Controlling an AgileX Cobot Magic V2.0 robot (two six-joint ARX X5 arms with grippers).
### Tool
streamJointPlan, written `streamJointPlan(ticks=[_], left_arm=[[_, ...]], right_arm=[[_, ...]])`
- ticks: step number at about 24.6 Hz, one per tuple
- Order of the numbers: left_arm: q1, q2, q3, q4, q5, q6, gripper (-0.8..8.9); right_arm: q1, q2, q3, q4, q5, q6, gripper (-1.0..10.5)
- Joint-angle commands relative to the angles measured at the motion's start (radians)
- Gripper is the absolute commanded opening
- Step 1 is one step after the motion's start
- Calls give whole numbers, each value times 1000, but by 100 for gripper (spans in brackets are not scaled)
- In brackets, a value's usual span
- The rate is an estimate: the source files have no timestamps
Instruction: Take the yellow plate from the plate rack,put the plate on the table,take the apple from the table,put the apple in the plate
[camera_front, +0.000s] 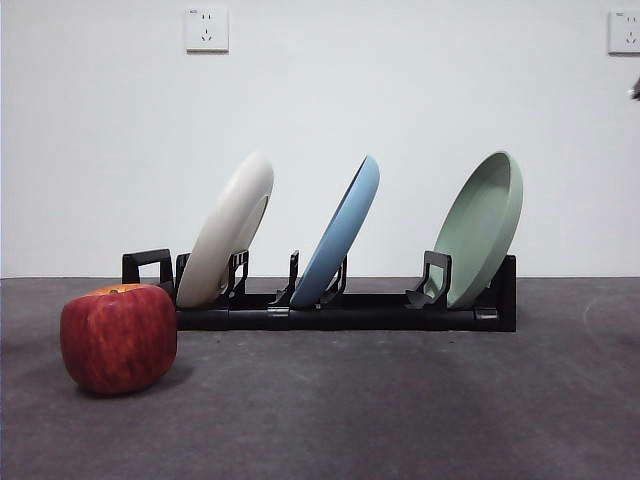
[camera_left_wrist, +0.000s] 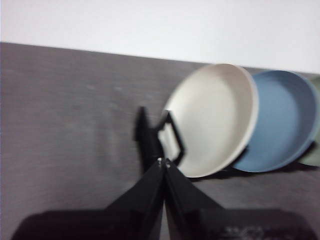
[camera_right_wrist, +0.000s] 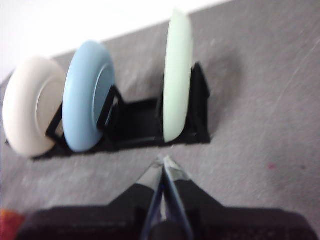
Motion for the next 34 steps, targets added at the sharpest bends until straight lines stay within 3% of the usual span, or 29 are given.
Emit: streamJointPlan(ticks=[1,7,10,14,20,29,30,33,34], left_arm=[[3,112,77,-15,96,-3,-7],[-14,358,288,-105,245,-2,3],[-66,508,444,-174,238,-2,232],[-152,676,637,-252,228,-3,230],[-270,912,890,-371,116,4,229],[-334,1063,952,-355,35,4,214],[-334,1063,952,-353,37,4,203],[-334,1063,952,-361,55,12,-14],[-334,1063,952,-363,55,26,-12]], right_arm=[[0,74,68,-47,-64,-61,1],[1,198,172,-90,-202,-113,38],[1,249,218,-92,-206,-113,290],[1,267,240,-95,-206,-113,287],[1,267,241,-109,-206,-113,285],[1,267,241,-118,-205,-113,284],[1,267,241,-118,-205,-113,284],[1,267,241,-118,-203,-113,284],[1,267,241,-118,-203,-113,284]])
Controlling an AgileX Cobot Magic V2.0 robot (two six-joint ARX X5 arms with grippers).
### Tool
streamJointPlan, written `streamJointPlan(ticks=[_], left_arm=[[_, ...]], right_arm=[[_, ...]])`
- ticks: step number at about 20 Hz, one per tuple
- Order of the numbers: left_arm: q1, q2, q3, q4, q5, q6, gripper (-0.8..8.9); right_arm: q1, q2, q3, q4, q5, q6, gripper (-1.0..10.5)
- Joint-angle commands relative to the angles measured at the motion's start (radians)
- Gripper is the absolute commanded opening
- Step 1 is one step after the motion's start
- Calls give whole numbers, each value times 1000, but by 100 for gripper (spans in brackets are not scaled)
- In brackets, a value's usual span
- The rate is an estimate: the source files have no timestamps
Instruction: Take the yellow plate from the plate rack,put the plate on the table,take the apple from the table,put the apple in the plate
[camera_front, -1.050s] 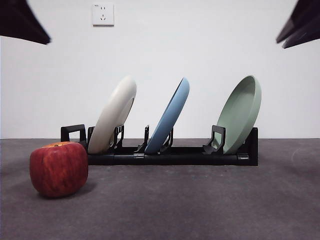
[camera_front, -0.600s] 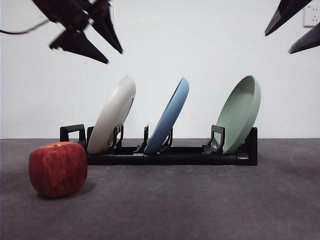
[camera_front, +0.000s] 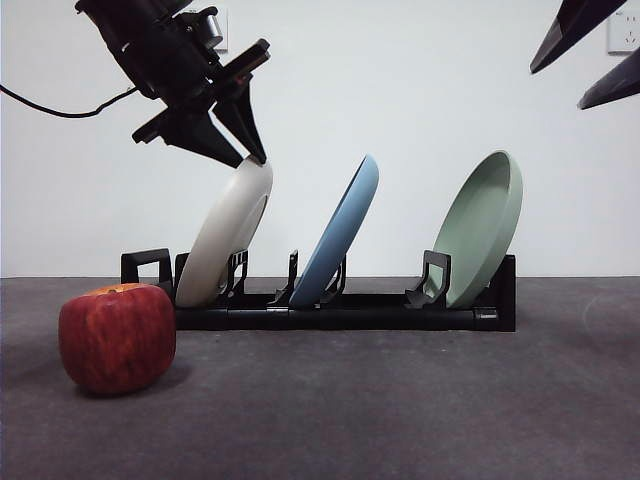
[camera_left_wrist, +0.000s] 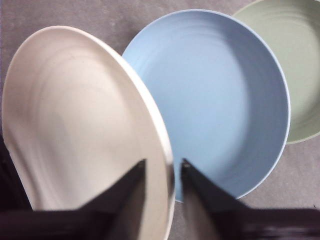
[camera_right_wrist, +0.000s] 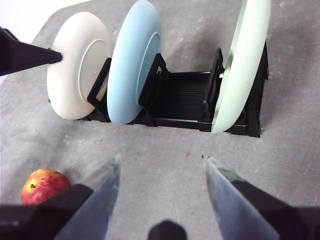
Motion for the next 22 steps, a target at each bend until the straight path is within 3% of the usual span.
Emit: streamJointPlan(ticks=[1,9,16,22], left_arm=[[-3,3,1,-4,5,27,-9],[-10,-39,67,-70,5,50,-9],[-70,-162,279,-358,5,163,-9],[-187,-343,302,-557,-3,266,-8]], right_arm=[[0,3,3,4,2,-8,284],[0,3,4,5,2,-8,283],[0,3,47,3,2,-8,283],[0,3,150,-2,5,-8,282]])
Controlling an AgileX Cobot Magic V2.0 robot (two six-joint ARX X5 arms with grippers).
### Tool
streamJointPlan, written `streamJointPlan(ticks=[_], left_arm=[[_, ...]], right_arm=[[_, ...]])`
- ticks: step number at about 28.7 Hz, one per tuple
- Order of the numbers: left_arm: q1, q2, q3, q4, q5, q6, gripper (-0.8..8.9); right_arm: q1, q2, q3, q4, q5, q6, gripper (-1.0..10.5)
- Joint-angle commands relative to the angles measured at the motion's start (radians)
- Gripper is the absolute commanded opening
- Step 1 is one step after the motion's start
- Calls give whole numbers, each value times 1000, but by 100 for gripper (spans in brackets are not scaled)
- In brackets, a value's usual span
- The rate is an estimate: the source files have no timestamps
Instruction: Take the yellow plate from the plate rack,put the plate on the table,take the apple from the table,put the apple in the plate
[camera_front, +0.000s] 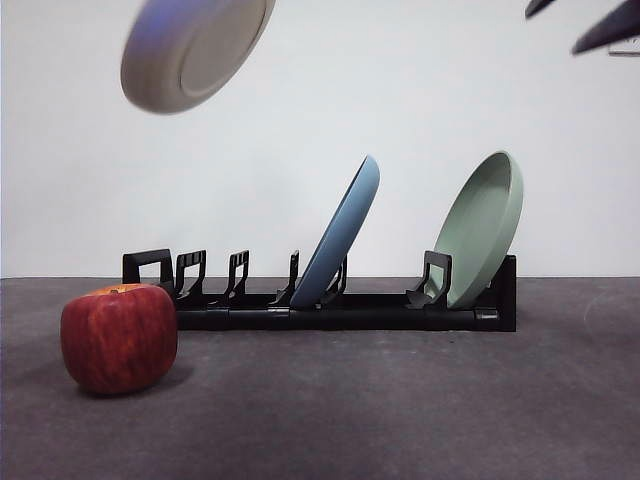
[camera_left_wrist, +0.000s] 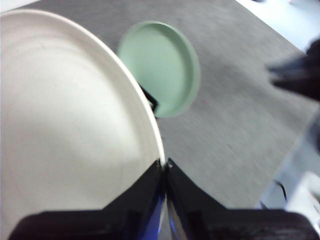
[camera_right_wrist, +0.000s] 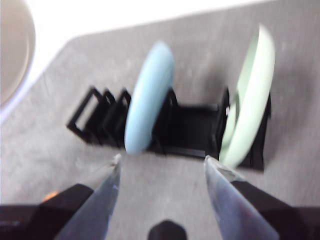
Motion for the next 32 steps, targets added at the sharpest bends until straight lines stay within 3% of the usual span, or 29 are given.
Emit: streamJointPlan(ticks=[1,6,8,13,21,32], left_arm=[[-56,-52,2,-41,-7,56,-8],[-291,-67,-17,-118,-218,70,-8],[-394,-63,-95,-75,-283,38,-8],[-529,-62,-308,78,-382,-41,-8],[-641,29,-603,373,-421,-111,-9],[-702,348,-625,480,-584,-83,-9]], right_arm=[[0,3,47,5,3,-8,282],[0,3,157,-6,3,-8,281],[0,3,201,-19,3,-8,281],[0,3,260,-56,4,-16,281],[0,7,287,-77,3,-23,281],[1,14,287,-108,3,-23,281]])
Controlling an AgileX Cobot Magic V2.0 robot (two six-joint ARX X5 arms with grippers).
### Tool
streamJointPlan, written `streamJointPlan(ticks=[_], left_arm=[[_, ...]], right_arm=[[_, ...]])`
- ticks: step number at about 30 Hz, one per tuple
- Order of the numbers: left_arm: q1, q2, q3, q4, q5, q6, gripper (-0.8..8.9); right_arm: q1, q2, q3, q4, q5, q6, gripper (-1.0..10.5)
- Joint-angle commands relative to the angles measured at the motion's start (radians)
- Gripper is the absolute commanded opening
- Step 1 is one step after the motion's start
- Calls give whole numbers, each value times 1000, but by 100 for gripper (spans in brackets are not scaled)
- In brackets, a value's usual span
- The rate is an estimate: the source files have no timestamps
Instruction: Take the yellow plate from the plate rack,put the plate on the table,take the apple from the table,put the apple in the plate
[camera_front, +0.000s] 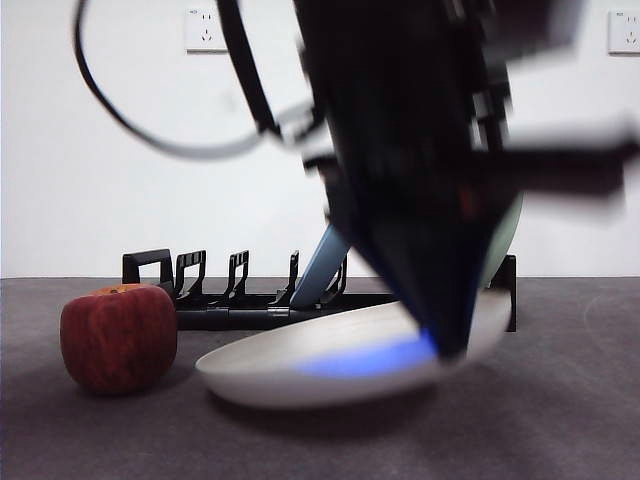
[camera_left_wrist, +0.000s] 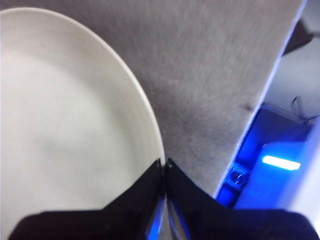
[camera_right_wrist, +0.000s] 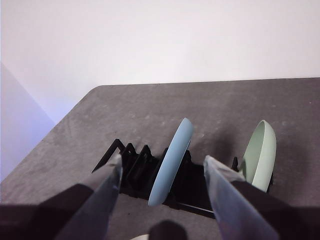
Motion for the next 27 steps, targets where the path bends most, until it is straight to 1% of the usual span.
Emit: streamJointPlan(ticks=[1,7,8,10,11,12,17,21,25,27], left_arm=[[-12,43,-6,23,-11,13,-9],[-14,53,-6,20,-5,13,14],[-13,53,-6,18,-5,13,62],[-6,53,-4,10,-6,12,201],[-3,53,-3,6,-7,8,252],[-2,51,-3,4,-9,5,264],[10,-13,-3,22,-9,-31,261],[38,-142,-3,68,-10,-37,260],[107,-304,-3,103,-14,-36,259],[162,-388,-3,108,-37,-33,252]], right_arm=[[0,1,3,-3,2,-8,281],[0,1,3,-5,2,-8,282],[0,1,3,-5,2,-8,282],[1,1,3,-4,1,-8,282],[1,1,3,-4,0,-8,282],[1,2,3,-4,-2,-8,282],[2,2,3,-3,-3,-8,282],[8,2,3,-3,-5,-8,282],[46,9,6,1,-5,-17,283],[79,19,14,0,-5,-25,285]])
